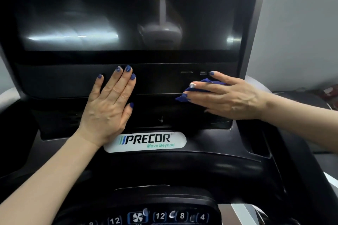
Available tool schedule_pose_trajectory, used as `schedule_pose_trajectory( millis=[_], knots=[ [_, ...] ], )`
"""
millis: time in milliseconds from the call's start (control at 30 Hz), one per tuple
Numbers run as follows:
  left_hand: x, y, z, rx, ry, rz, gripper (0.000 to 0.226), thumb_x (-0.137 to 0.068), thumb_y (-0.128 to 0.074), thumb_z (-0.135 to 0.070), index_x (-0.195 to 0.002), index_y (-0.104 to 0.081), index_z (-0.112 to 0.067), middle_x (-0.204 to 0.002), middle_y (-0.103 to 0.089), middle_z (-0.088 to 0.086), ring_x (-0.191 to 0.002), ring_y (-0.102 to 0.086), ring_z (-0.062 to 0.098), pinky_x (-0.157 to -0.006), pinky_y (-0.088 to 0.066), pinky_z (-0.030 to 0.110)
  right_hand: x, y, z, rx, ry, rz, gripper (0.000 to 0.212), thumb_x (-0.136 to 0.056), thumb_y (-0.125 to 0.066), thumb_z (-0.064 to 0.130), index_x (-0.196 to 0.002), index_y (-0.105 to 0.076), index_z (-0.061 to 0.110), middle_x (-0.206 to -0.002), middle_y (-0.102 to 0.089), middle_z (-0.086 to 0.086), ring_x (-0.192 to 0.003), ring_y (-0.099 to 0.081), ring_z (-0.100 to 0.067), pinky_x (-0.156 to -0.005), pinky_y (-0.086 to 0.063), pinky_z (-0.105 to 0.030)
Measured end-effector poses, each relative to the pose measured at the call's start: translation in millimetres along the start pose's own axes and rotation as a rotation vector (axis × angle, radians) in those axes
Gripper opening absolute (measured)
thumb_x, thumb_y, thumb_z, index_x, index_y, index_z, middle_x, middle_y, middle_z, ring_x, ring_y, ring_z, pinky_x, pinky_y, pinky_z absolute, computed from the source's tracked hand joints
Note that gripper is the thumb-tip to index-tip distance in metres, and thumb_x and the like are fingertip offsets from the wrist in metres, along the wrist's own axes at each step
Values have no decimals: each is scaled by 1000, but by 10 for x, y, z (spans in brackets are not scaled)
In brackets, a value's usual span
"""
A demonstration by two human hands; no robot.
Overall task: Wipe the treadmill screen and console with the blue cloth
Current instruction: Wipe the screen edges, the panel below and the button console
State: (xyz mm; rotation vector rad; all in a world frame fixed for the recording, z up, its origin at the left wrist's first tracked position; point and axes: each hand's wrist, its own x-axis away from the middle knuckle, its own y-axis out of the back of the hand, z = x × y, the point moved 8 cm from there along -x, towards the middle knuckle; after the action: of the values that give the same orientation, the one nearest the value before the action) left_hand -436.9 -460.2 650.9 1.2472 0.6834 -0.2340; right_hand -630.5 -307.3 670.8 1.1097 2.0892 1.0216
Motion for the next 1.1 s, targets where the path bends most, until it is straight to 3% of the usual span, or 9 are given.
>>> schedule_pose_trajectory(
  millis=[133, 333, 500, 633, 733, 933, 1033, 1100],
  knots=[
    [-2, -3, 15, -10, 14, 26, 65, -99, -42, -27, -157, -21, -7, -164, -16, 9, -154, -5, 20, -124, -2, 46, 131, 8, -74, 3, -28, 82, 59, -104, -33, 37, -156, -16, 17, -163, -11, 7, -151, -4, -12, -123, 0, -43],
    [-5, 30, 8, 4, -6, 50, 64, -101, -40, -30, -157, -20, -7, -165, -17, 9, -153, -10, 22, -124, -3, 46, -274, -4, 139, 0, 2, 87, 63, -102, -30, 44, -156, -13, 17, -161, -13, 7, -151, 4, -11, -122, 5, -40],
    [175, 160, 249, 18, 22, 48, 63, -101, -38, -30, -157, -20, -7, -165, -12, 8, -154, -8, 22, -125, -5, 47, -1, -13, 16, 44, -16, 127, 55, -104, -29, 35, -156, -18, 16, -158, -28, 3, -151, -3, -10, -123, 0, -39],
    [449, 210, 664, -7, 126, 62, 66, -100, -37, -30, -158, -14, -7, -166, -7, 8, -154, -2, 21, -125, -2, 47, -268, -45, 137, 47, 40, 87, 49, -109, -13, 27, -157, -3, 19, -164, -2, 7, -150, 4, -10, -123, 2, -36],
    [493, 172, 743, 16, 110, 87, 69, -98, -38, -30, -158, -11, -10, -167, 0, 3, -154, 0, 19, -125, 0, 44, -645, -105, 363, 135, 61, 24, 49, -109, -10, 15, -156, 2, 13, -163, 3, 4, -150, 9, -14, -123, 0, -37],
    [503, 196, 762, 36, 72, 103, 65, -99, -37, -29, -157, -16, -8, -166, -9, 6, -154, 0, 16, -125, 1, 40, -512, -78, 290, 136, 91, 130, 48, -108, -7, 11, -157, -4, 11, -164, -3, 2, -151, 2, -16, -123, -6, -41],
    [506, 193, 759, 31, 71, 99, 65, -100, -36, -30, -158, -16, -9, -166, -10, 6, -154, -1, 17, -125, -1, 41, -760, -36, 394, 87, 68, 141, 48, -108, -9, 14, -156, -14, 14, -163, -12, 4, -151, 2, -15, -123, -4, -40],
    [503, 202, 759, 43, 64, 99, 64, -100, -35, -31, -158, -16, -9, -166, -12, 7, -154, -4, 18, -125, -2, 42, -1030, -22, 529, 93, 60, 108, 49, -107, -14, 10, -156, -11, 14, -162, -14, 8, -151, -1, -14, -123, -3, -40]
  ],
)
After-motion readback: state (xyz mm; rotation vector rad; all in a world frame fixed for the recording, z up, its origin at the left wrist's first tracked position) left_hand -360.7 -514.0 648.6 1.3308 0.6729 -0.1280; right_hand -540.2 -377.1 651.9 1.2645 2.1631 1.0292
